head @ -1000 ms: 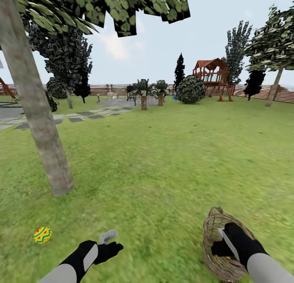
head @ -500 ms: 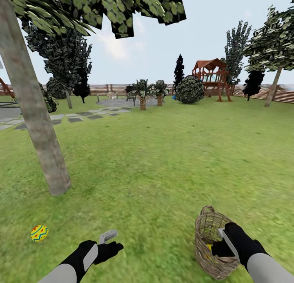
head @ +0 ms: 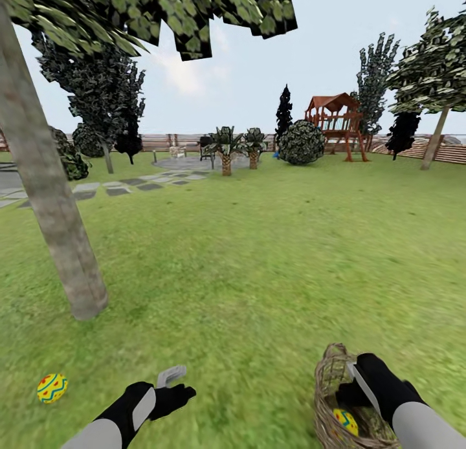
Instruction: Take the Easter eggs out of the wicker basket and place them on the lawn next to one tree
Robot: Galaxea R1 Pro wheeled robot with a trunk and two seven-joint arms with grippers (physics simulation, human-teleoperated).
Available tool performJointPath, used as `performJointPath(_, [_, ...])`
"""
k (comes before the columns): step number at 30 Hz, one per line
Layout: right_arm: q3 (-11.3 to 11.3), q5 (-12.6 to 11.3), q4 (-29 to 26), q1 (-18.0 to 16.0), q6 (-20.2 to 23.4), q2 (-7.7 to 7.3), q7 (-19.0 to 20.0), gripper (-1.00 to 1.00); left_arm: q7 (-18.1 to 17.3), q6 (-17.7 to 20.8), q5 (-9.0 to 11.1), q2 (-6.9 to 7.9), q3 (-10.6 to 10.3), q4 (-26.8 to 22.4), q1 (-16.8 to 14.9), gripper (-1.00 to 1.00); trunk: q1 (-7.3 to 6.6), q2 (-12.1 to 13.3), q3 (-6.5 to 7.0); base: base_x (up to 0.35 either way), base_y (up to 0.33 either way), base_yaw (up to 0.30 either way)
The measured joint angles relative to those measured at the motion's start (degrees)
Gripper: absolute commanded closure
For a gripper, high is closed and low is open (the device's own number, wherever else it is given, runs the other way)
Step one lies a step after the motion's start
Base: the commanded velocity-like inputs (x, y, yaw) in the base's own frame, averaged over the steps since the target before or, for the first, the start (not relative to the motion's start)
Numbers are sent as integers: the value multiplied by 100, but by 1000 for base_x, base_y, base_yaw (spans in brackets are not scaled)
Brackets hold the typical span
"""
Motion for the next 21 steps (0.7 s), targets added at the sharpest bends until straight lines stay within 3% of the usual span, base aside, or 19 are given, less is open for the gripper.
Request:
performJointPath(10, [0, -1, 0, 0, 0, 3, -1, -100, 0, -8, 0, -7, -1, 0, -3, -100, -219, 402, 180, 316, 0, 0])
performJointPath(21, [0, 0, 0, -2, 1, 9, -2, -100, -1, -18, 17, -3, 6, 0, -2, -100, -458, 843, 378, 39, -34, 0])
